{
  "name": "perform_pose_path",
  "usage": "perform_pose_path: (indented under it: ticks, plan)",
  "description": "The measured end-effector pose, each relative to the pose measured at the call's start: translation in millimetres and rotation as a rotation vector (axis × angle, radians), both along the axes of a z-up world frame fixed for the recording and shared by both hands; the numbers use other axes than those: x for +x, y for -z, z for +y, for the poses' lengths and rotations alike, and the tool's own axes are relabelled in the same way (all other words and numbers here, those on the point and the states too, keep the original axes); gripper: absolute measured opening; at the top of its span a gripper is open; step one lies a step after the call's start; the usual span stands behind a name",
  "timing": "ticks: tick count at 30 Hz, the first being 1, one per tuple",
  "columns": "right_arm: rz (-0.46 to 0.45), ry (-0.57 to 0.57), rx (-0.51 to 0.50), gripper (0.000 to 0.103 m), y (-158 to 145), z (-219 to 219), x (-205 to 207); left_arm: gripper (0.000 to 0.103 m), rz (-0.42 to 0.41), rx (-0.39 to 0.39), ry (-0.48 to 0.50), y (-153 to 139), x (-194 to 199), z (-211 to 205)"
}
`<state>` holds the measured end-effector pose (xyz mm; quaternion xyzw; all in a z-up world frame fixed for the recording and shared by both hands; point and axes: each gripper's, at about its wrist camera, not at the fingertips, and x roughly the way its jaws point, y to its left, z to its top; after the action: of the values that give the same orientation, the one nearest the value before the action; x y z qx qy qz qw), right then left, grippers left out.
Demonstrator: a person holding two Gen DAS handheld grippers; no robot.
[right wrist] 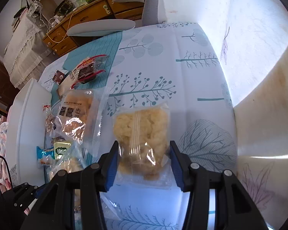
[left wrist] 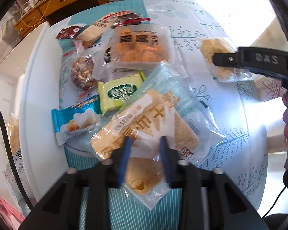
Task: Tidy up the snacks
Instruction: 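Close the right tool on the clear cracker bag and lift it, then carry the cracker bag over the white tray and open the right tool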
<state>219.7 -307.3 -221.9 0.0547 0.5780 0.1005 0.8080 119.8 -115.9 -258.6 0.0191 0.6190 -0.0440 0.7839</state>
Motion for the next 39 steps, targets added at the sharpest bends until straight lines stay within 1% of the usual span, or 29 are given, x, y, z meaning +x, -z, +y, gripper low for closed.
perform_pose_path:
  ticks: [1,2,4,8,10,13,15,19,22,26,29,35,39]
  plan:
    - [-0.005,0.000,0.003,0.050,-3.1,0.3,-3.6,0.010,0.004,-0.014,-0.006,-2.0,-1.7,2.4]
    - [-0.008,0.001,0.004,0.050,-5.5,0.5,-6.0,0.007,0.010,-0.020,-0.010,-1.9,-3.7,2.7]
    - [-0.015,0.003,0.011,0.050,-11.3,0.8,-12.6,0.005,0.018,-0.024,-0.010,-1.9,-4.3,0.4]
    - [-0.030,-0.003,0.020,0.050,-22.8,2.8,-26.7,0.002,0.049,-0.074,-0.025,-3.7,-7.6,3.4]
    - [-0.035,-0.009,0.022,0.050,-27.5,3.0,-32.0,0.001,0.046,-0.097,-0.030,-7.5,-9.1,7.8]
    - [-0.042,-0.016,0.023,0.050,-33.8,2.7,-41.2,0.000,0.033,-0.134,-0.033,-21.5,-19.0,11.4]
    - [-0.041,-0.016,0.026,0.050,-36.0,1.5,-45.8,0.000,0.024,-0.149,-0.037,-29.2,-16.5,17.7]
    - [-0.042,-0.011,0.036,0.050,-40.6,2.5,-54.9,0.000,-0.030,-0.162,-0.041,-63.0,-19.8,26.8]
    - [-0.048,-0.020,0.048,0.050,-46.8,8.5,-62.5,0.000,-0.081,-0.188,-0.061,-93.7,-21.4,41.0]
    - [-0.062,-0.047,0.063,0.050,-56.5,21.3,-70.3,0.000,-0.124,-0.205,-0.095,-125.0,-15.7,59.5]
    - [-0.077,-0.077,0.072,0.050,-67.3,36.9,-76.4,0.000,-0.169,-0.234,-0.126,-151.2,-14.8,75.0]
    - [-0.134,-0.140,0.070,0.050,-93.0,76.3,-90.6,0.000,-0.264,-0.270,-0.120,-198.2,-19.7,108.3]
    - [-0.172,-0.150,0.077,0.050,-108.0,101.0,-101.1,0.000,-0.291,-0.281,-0.109,-215.3,-25.5,132.3]
